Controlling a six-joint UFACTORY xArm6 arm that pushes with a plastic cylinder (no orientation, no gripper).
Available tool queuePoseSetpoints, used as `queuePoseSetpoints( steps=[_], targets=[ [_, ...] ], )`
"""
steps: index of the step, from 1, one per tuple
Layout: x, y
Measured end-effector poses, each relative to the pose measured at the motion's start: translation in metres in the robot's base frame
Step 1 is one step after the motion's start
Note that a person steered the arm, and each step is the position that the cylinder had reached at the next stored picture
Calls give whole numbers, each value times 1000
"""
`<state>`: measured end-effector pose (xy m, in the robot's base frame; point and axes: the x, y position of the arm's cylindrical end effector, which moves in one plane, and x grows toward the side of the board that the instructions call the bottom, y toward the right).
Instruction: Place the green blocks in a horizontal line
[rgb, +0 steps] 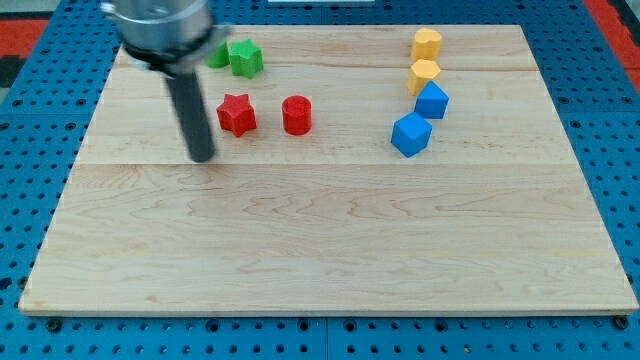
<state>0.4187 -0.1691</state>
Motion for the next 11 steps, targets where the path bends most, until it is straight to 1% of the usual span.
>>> queuePoseSetpoints(
  steps=[1,2,3,4,5,6,7,8,9,10,11],
  targets=[
    [-51,-78],
    [-139,-69],
    [-220,7],
    [-224,34],
    [-195,24],
    [-141,-11],
    [-123,-25],
    [-104,-20],
    [-103,-37],
    [-83,-56],
    [-71,-40]
  ],
)
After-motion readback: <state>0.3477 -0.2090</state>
